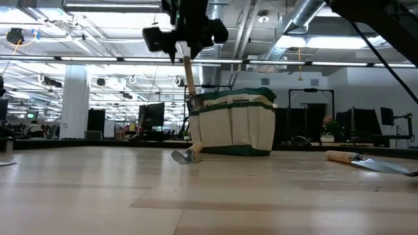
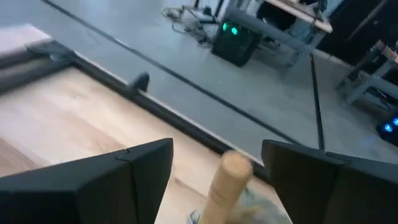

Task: Pick & Place Garden tools in Gardening bag
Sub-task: Put the brown trowel into the gardening bag

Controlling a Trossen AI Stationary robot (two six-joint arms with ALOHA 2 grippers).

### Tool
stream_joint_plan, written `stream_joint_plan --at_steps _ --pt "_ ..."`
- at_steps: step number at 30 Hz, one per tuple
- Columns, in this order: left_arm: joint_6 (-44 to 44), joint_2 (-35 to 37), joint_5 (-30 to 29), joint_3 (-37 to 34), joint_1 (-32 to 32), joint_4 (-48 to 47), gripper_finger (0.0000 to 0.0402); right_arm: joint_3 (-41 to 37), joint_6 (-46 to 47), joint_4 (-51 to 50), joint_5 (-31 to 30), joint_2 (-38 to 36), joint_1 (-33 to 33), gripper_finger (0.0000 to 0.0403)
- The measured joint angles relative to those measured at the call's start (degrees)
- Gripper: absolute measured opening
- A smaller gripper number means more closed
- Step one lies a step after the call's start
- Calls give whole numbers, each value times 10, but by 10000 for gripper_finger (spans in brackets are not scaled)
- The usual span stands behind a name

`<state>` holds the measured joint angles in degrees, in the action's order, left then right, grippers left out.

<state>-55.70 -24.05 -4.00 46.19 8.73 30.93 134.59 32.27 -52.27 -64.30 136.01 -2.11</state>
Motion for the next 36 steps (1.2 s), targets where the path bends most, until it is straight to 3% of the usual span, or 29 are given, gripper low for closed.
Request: stream_joint_plan --at_steps 5,10,15,22,30,36 --pt "0 0 0 0 0 0 159 -5 -42 35 82 -44 13 238" --pt "0 0 0 0 0 0 159 -5 -106 83 240 -74 50 231" --pt "0 0 2 0 0 0 159 -5 -172 163 374 -79 60 182" --pt "0 0 2 0 0 0 159 -5 -192 133 405 -79 62 16" --pt "0 0 4 0 0 0 159 -5 -234 128 458 -81 85 2" --pt "2 0 3 0 0 0 159 -6 -306 165 501 -127 96 1"
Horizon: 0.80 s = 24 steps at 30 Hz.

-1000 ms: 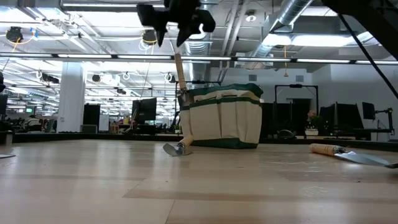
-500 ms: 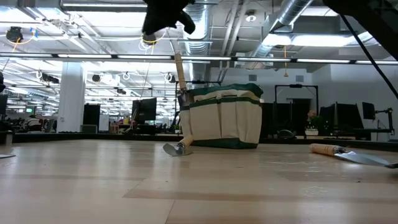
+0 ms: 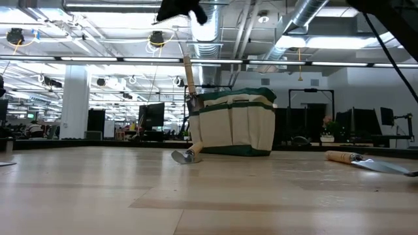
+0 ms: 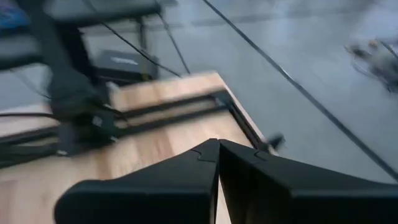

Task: Pick & Place Garden tools in Gardening bag
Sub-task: Put the brown trowel into the gardening bag

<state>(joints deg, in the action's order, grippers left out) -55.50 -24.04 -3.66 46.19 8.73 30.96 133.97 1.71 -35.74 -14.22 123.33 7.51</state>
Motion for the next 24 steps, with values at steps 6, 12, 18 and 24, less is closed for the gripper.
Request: stream_joint_plan --at_steps 6,12,18,24 --pt "13 0 -2 0 0 0 159 -32 -38 -6 117 -77 41 0" --pt "15 0 -2 0 0 0 159 -178 -40 0 160 -186 67 0" --pt "44 0 -4 0 0 0 159 -431 9 279 188 -279 70 0" --pt "47 0 -24 0 0 0 159 -532 52 416 206 -260 76 0"
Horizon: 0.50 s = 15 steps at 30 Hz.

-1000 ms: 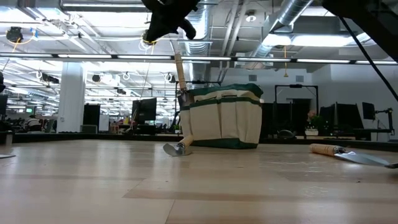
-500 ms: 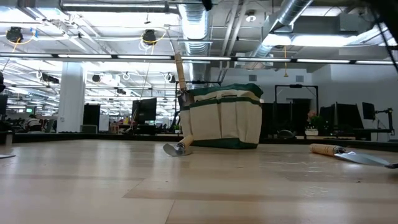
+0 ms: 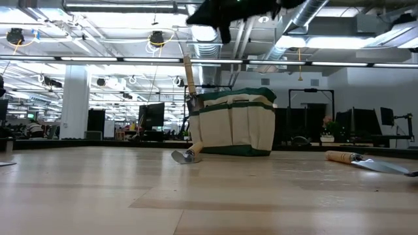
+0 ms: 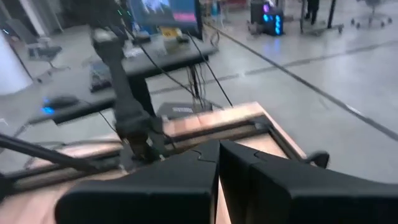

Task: Pick & Place Garden tools in Gardening bag
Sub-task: Put the brown trowel into the gardening bag

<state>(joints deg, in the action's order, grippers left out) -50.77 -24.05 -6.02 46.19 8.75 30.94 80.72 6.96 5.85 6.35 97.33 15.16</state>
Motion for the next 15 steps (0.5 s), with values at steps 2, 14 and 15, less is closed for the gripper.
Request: stream_joint_plan --at_steps 2,14,15 --pt "8 0 -1 0 0 0 159 -1 -2 4 0 16 1 0" --pt "25 0 -4 0 0 0 159 0 -22 -11 37 43 14 0" --pt "27 0 -4 0 0 0 159 0 -23 -17 40 43 15 0"
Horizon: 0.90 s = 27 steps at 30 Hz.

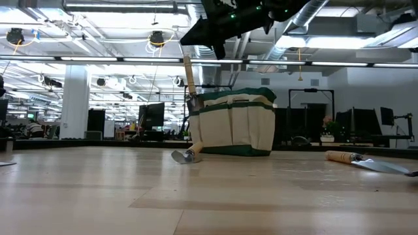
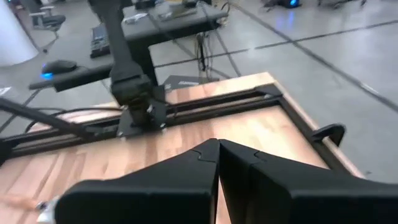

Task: Pick & Place Garden tools in Gardening bag
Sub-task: Put the brown trowel into the gardening bag

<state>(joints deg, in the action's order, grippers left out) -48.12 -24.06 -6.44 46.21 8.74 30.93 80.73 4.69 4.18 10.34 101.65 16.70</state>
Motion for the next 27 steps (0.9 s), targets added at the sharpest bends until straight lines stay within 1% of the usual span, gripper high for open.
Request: stream_joint_plan --at_steps 9,13,21,27 --pt "10 -7 0 0 0 0 159 3 -7 -11 2 19 7 0" --pt "10 -8 0 0 0 0 159 0 -8 -45 3 21 6 0" --pt "10 -8 0 0 0 0 159 1 -12 -73 2 21 6 0" --pt "15 -8 0 0 0 0 159 54 -32 -72 1 22 2 0"
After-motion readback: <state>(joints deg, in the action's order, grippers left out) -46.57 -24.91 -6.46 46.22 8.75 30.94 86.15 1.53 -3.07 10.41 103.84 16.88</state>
